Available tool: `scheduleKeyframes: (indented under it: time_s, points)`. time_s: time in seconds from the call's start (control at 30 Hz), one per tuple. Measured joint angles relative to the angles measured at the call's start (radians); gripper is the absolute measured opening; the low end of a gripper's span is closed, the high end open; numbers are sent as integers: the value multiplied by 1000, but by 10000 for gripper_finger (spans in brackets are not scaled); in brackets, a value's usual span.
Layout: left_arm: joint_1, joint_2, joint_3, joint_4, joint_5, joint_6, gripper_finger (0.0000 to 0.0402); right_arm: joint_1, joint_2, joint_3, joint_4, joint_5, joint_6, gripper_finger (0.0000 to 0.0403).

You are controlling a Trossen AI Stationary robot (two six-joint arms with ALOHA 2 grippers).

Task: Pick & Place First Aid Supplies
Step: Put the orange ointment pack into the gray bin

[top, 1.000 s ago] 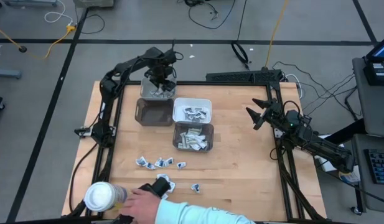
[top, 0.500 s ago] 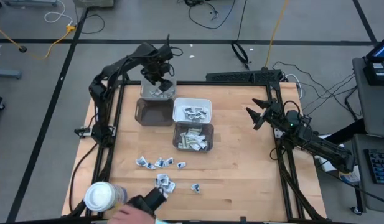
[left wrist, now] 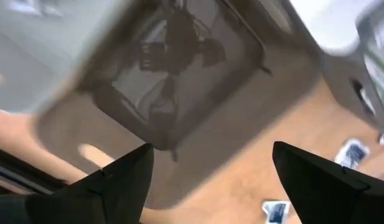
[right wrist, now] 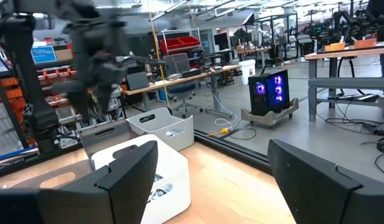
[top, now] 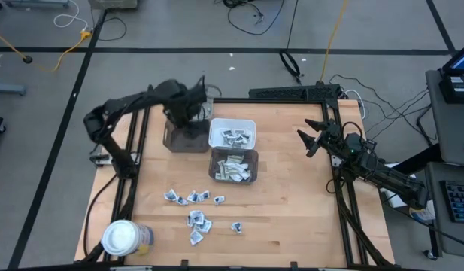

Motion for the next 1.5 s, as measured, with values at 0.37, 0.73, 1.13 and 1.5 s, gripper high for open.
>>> scheduleKeyframes:
  time_s: [0.37,0.73,1.13,1.5]
  points:
    - [-438,-141,-204,125,36,-264,335,0,0,0,0,0,0,297]
    - [-877,-122,-207,415,24,-578,335,0,0,0,0,0,0,297]
    - [-1107,-3,-197,548,80,-897,335,0,0,0,0,0,0,297]
    - [-1154,190,-79,623,113,-1002,335,0,1,0,0,0,0,297]
